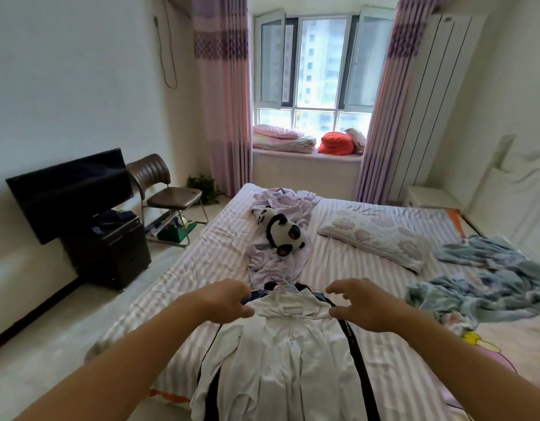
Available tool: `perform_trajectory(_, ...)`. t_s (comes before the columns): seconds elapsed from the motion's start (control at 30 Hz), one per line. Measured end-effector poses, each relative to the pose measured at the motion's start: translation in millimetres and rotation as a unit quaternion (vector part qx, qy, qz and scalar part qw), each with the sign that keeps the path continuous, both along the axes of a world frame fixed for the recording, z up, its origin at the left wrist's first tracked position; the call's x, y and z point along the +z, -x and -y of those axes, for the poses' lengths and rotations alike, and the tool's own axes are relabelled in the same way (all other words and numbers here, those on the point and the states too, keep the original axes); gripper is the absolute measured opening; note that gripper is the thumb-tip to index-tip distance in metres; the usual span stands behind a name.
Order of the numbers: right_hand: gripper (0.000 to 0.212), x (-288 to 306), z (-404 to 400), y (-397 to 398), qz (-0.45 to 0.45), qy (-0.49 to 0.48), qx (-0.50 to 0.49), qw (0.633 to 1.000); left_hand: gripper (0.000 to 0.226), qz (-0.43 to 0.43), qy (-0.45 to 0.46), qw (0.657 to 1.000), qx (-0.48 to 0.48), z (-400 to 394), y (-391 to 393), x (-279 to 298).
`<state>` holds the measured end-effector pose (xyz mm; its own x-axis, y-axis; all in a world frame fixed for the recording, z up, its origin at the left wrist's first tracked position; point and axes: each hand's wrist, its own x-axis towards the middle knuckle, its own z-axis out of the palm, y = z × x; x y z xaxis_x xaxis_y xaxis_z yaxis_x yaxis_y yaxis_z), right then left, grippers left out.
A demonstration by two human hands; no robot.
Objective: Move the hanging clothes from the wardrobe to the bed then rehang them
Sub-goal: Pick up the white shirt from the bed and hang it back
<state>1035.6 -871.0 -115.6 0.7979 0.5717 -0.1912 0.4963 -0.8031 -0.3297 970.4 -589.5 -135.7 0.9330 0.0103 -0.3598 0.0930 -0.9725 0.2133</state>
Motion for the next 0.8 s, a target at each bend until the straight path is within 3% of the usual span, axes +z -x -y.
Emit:
perform_trajectory(0.33,0.043,-106.0,-10.2,-196.5,-0.078,-0.046,-0.051,0.995,0.028,-0.017,0.035,0.998,0.042,-16.9,-188.8,-106.2)
perform_trajectory(0.57,0.048,-198.7,-18.3,-308.1,-0.110,-0.048,-0.123,0.985,0.040,-0.033,0.046,0.993,0.107,-36.4,-279.0,-192.4)
perform_trajectory(0.8,0.058,-318.5,-36.3,-365.7,-0.162,-0.027,-0.199,0.966,0.051,-0.042,0.064,0.986,0.149,-50.2,-330.1,-301.2)
